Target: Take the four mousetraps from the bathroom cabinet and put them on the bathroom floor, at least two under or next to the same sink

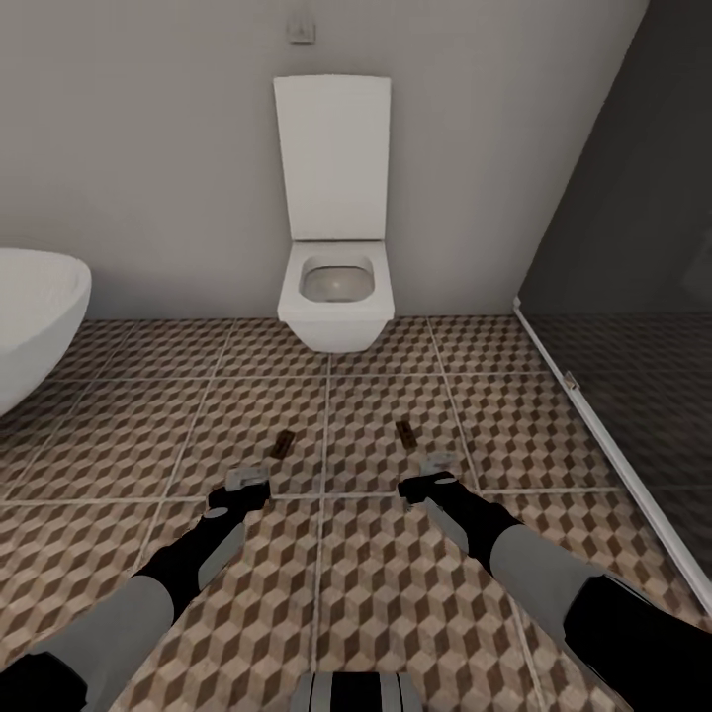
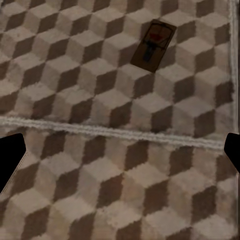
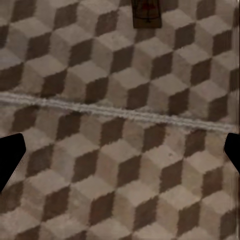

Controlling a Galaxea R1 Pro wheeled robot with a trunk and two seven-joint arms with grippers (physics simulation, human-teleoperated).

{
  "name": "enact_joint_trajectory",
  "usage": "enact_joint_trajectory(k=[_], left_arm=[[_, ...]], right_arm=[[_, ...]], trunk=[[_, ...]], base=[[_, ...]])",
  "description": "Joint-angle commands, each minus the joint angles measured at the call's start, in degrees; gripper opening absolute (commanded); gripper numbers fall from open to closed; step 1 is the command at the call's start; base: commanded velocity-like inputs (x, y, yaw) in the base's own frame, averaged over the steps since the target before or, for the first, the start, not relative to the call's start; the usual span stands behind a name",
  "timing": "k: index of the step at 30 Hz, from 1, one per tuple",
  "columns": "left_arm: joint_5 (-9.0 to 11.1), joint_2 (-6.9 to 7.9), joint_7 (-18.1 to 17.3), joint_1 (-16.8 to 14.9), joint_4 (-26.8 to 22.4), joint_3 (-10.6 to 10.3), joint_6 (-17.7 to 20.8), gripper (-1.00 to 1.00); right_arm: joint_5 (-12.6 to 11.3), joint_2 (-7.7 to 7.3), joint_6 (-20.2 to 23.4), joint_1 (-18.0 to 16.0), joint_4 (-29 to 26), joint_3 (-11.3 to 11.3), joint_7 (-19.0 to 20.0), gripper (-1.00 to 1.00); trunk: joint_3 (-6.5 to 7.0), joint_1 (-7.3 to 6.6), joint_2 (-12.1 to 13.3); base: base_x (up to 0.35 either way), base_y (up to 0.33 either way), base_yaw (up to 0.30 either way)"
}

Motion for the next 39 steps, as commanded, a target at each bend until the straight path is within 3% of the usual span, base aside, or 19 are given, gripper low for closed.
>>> enact_joint_trajectory(k=[1,20,39], left_arm=[[0.33,0.09,0.53,-0.03,-0.15,-0.48,0.24,1.0],[0.33,0.09,0.53,-0.03,-0.13,-0.5,0.24,1.0],[0.33,0.09,0.53,-0.03,-0.13,-0.54,0.24,1.0]], right_arm=[[-0.48,-0.04,0.21,-0.05,-0.11,0.48,-0.46,1.0],[-0.48,-0.07,0.21,-0.03,-0.11,0.48,-0.46,1.0],[-0.48,-0.1,0.21,-0.05,-0.11,0.48,-0.46,1.0]], trunk=[[0.28,-0.03,0.0],[6.18,-0.52,0.25],[10.58,-1.01,0.51]], base=[[0.0,0.0,0.0],[0.0,0.0,0.0],[0.0,0.0,0.0]])
